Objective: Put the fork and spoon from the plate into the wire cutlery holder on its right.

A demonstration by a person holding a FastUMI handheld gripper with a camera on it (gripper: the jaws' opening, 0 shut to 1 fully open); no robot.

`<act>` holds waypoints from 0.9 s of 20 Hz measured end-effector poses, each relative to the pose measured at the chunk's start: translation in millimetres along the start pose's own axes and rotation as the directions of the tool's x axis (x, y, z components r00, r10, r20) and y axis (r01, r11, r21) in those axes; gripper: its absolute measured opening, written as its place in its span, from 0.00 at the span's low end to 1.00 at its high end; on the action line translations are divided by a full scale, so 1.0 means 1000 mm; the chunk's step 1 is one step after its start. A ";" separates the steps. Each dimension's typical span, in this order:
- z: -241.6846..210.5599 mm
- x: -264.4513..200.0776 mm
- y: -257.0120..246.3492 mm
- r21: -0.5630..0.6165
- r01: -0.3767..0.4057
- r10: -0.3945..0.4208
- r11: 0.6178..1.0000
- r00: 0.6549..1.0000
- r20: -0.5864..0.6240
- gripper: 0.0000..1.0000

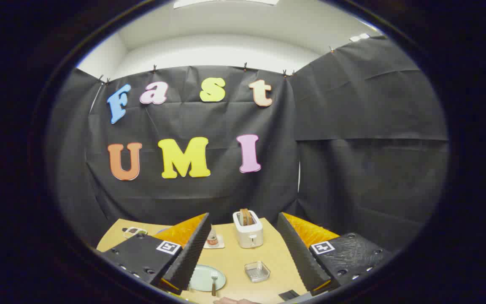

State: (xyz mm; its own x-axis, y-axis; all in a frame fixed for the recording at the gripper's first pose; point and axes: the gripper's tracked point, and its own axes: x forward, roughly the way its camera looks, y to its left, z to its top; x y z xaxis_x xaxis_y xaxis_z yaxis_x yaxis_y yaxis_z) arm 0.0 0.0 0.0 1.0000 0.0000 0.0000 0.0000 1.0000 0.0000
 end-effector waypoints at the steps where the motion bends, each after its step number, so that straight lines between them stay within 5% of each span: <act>1: 0.001 -0.001 0.000 0.002 0.006 -0.006 1.000 1.000 0.001 0.96; 18: -0.061 0.043 0.007 -0.083 -0.053 0.048 0.995 0.997 -0.066 0.96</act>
State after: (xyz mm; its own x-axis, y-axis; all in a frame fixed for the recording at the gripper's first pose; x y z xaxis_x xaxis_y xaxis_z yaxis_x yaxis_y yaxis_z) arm 42.6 7.5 -61.4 0.9967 0.0477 -0.0661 -0.0531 0.9951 -0.0829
